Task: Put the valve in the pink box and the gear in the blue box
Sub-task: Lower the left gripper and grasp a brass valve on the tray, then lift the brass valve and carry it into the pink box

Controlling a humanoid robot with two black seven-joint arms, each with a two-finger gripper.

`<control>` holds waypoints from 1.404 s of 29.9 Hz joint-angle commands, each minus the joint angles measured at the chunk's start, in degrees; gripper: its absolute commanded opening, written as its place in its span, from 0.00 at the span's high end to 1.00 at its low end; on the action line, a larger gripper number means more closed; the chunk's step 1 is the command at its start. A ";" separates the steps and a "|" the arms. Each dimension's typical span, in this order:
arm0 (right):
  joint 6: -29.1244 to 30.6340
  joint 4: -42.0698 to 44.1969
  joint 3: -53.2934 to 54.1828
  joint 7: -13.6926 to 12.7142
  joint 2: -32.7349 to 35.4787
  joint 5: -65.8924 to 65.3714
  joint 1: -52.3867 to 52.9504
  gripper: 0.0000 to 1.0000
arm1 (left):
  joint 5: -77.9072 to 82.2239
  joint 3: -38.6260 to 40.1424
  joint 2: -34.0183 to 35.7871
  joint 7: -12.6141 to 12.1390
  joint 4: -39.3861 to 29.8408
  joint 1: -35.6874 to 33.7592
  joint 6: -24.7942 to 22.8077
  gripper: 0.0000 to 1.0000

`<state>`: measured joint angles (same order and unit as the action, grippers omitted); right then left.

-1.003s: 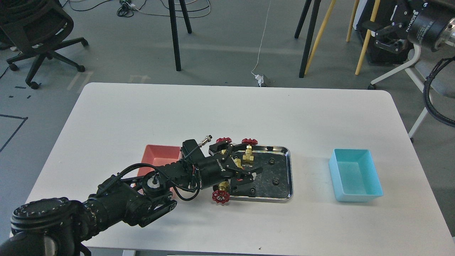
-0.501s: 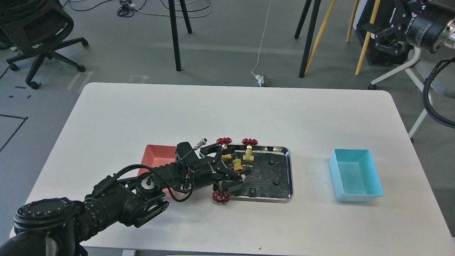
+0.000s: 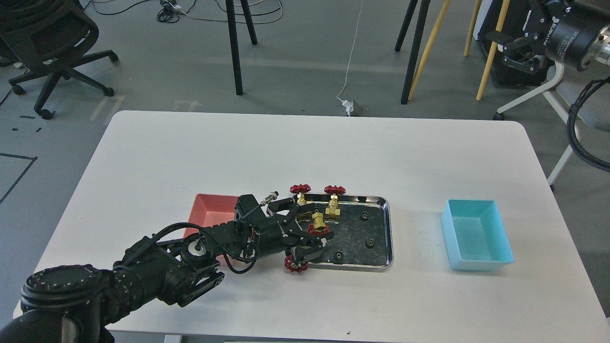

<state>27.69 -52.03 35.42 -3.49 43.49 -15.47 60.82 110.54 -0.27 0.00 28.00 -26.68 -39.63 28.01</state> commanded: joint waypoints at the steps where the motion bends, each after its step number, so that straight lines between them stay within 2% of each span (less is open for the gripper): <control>1: 0.00 0.00 -0.08 -0.03 -0.07 0.00 -0.08 0.00 | -0.42 -0.26 0.00 0.00 0.04 -0.01 -0.01 0.25; 3: 0.00 0.00 0.00 -0.03 -0.07 0.00 -0.08 0.00 | -0.42 -0.35 0.00 0.00 0.04 -0.18 -0.01 0.30; 12: -0.09 0.00 -1.23 0.06 0.02 -0.09 0.00 0.00 | -0.16 -0.44 0.00 0.00 0.13 -0.27 -0.01 0.71; 15: -0.18 0.00 -1.23 0.06 -0.07 -0.18 0.00 0.00 | -0.15 -0.44 0.00 0.00 0.13 -0.18 -0.01 0.79; 19: -0.18 0.78 -1.31 0.06 -0.07 -0.44 0.00 0.00 | -0.33 -0.35 0.00 0.00 -0.13 -0.45 -0.01 0.84; 23: -0.18 1.32 -1.49 0.06 -0.25 -0.44 0.27 0.00 | -1.73 0.62 0.00 0.00 -1.71 -0.89 -0.01 0.83; 29: -0.18 3.42 -1.67 -0.03 -1.65 -0.53 0.79 0.00 | -14.29 1.06 0.60 0.00 -9.96 -3.87 -0.01 0.82; 33: -0.18 4.57 -1.67 -0.03 -2.18 -1.23 2.46 0.00 | -15.27 1.15 8.41 0.00 -16.72 -4.49 -0.01 0.82; 38: -0.18 5.09 -1.67 -0.03 -2.97 -1.32 3.26 0.00 | -15.62 2.64 23.69 -0.49 -28.76 -5.11 -0.01 0.81; 42: -0.18 5.71 -1.67 -0.03 -3.76 -1.32 3.26 0.00 | -15.62 2.82 33.37 -0.41 -34.49 -4.84 -0.01 0.81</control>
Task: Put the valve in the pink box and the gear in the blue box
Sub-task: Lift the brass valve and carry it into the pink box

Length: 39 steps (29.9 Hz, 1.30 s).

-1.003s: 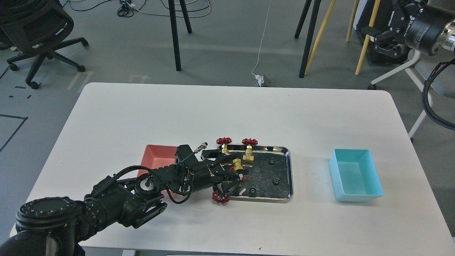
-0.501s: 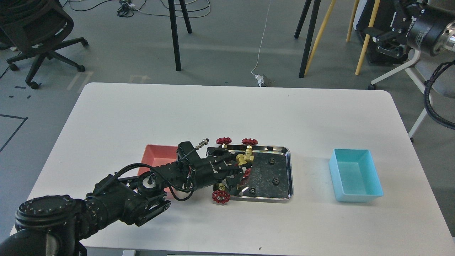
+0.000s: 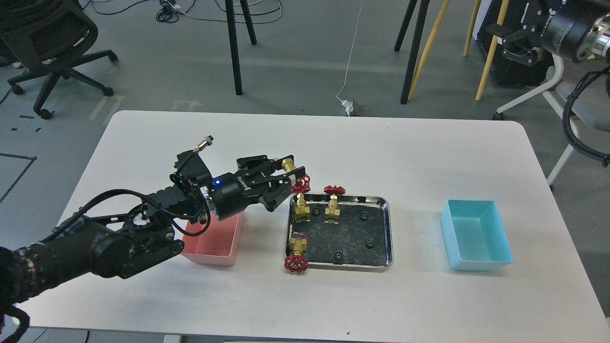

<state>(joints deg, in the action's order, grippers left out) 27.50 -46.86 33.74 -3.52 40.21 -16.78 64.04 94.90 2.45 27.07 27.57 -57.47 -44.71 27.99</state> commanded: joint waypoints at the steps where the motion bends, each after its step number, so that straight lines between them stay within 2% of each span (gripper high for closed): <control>1: 0.01 1.15 0.01 0.00 -0.65 -0.01 0.03 0.00 | 0.11 0.01 7.99 0.03 -4.57 0.41 0.01 0.81; 4: 0.01 3.35 0.01 0.00 -1.79 -0.18 0.73 0.00 | 0.20 -0.78 11.07 0.12 -5.28 0.93 0.01 0.81; 16: -0.17 6.52 0.36 -0.09 -2.50 0.17 12.15 0.00 | 0.81 -0.87 14.77 0.43 -4.40 7.96 0.01 0.81; 25: -0.43 6.43 0.27 -0.17 -2.77 0.17 13.04 0.00 | 0.90 -0.87 15.65 0.38 -3.35 12.18 0.01 0.79; 27: -0.43 6.43 0.19 -0.09 -2.77 0.17 13.04 0.00 | 0.82 -0.69 15.30 0.29 -3.26 12.97 0.01 0.68; 28: -0.43 6.43 0.19 -0.09 -2.85 0.17 12.95 0.00 | 0.64 -0.52 15.21 0.29 -3.26 13.06 0.01 0.60; 31: -0.43 6.43 0.19 -0.17 -2.77 0.17 12.95 0.00 | 0.02 -0.08 15.12 0.21 -3.26 13.15 0.01 0.23; 34: -0.43 6.08 0.01 -0.17 -2.77 0.17 12.86 0.00 | -0.41 0.45 15.12 0.38 -3.35 13.07 0.01 0.12; 39: -0.35 5.47 -0.08 -0.61 -2.77 0.08 12.24 0.00 | -5.07 3.70 14.68 0.43 -3.52 12.63 0.01 0.04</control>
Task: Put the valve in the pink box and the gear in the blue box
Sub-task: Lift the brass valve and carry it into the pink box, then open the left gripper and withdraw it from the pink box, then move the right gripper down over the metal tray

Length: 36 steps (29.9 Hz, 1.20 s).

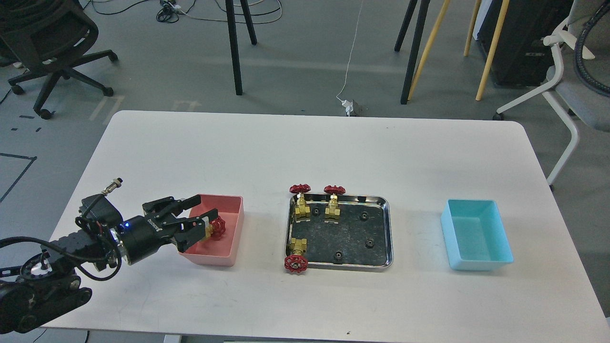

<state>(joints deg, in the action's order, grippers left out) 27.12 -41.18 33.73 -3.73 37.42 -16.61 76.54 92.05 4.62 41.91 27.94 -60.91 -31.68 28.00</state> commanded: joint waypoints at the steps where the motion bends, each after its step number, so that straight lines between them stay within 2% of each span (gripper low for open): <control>1: 0.04 -0.31 -0.07 -0.67 0.03 -0.09 -0.34 0.00 | -2.40 1.62 -0.17 0.06 -0.08 -0.75 0.00 0.03; 5: 0.88 -0.48 -3.40 -0.58 0.11 0.00 -0.17 0.00 | -7.57 4.86 0.18 0.06 -0.52 -3.81 0.00 0.03; 6: 0.88 -0.57 -4.54 -0.41 0.11 0.00 -0.08 0.00 | -10.90 6.96 0.36 0.06 -0.61 -5.31 -1.53 0.03; 8: 0.88 -0.57 -6.31 -0.23 0.20 -0.17 -0.08 0.01 | -18.54 11.96 0.45 0.06 -0.61 -7.59 -8.19 0.03; 12: 0.88 -2.49 -10.87 -0.05 0.29 -5.25 -0.08 0.01 | -34.80 22.78 0.45 -1.04 0.70 -13.92 -25.15 0.03; 14: 0.88 -4.43 -12.46 0.12 0.20 -10.60 -0.08 0.01 | -40.87 26.73 0.27 -3.14 3.33 -17.78 -30.70 0.03; 16: 0.88 -7.23 -13.08 0.30 0.11 -16.31 -0.25 0.01 | -46.58 29.90 0.01 -5.95 6.14 -21.74 -33.88 0.03; 19: 0.88 -14.69 -14.92 0.39 0.11 -26.77 -1.22 0.01 | -54.24 32.38 -0.25 -8.60 11.06 -27.80 -34.94 0.03; 24: 0.88 -28.93 -21.41 2.32 0.11 -43.12 -2.80 0.01 | -61.11 31.68 -2.01 -9.22 18.71 -37.82 -35.38 0.03; 27: 0.88 -35.36 -27.38 2.32 0.03 -48.67 -3.24 0.01 | -61.38 31.68 -2.54 -9.83 21.53 -40.47 -35.47 0.03; 33: 0.88 -37.57 -38.47 2.58 -4.19 -55.44 -3.07 0.01 | -61.47 31.77 -3.59 -9.92 21.98 -41.88 -35.03 0.03; 36: 0.88 -37.05 -41.20 4.07 -4.63 -59.75 -3.33 0.01 | -61.38 31.94 -3.59 -9.83 23.20 -42.32 -35.03 0.03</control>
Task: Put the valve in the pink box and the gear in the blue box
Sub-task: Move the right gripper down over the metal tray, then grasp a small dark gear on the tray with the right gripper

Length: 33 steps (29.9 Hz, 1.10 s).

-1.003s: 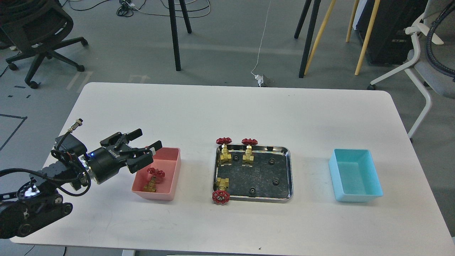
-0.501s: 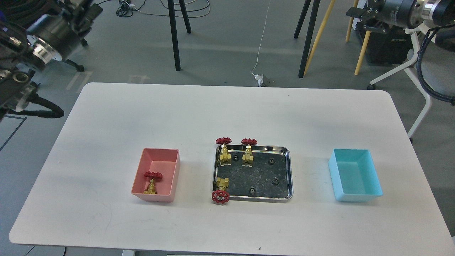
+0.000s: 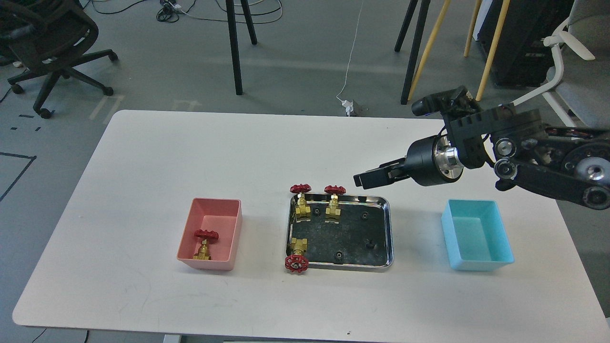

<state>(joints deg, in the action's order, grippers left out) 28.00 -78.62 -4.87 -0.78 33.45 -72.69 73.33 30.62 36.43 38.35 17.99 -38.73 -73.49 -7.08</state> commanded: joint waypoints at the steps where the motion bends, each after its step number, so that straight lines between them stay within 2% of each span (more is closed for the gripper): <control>1: 0.00 0.58 -3.73 1.39 -1.27 -5.34 -0.11 0.01 | 0.06 0.04 -0.03 0.12 1.46 -0.95 0.04 0.03; 7: 0.00 3.74 -10.59 4.55 -6.46 -13.43 -0.99 0.03 | 0.06 -0.04 -0.03 0.30 5.06 -2.89 0.04 0.03; 23: 0.00 17.97 -11.21 4.73 -19.47 -15.73 -6.35 0.05 | 0.06 0.13 0.85 0.73 5.51 -2.98 0.48 0.03; 33: 0.00 19.30 -13.76 4.73 -21.14 -15.81 -7.41 0.10 | 0.06 0.31 0.85 0.82 7.00 -2.98 0.48 0.03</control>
<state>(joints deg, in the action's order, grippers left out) 28.01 -59.41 -17.61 3.97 12.39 -88.50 65.99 30.68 36.72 39.27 18.81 -32.01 -76.46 -6.62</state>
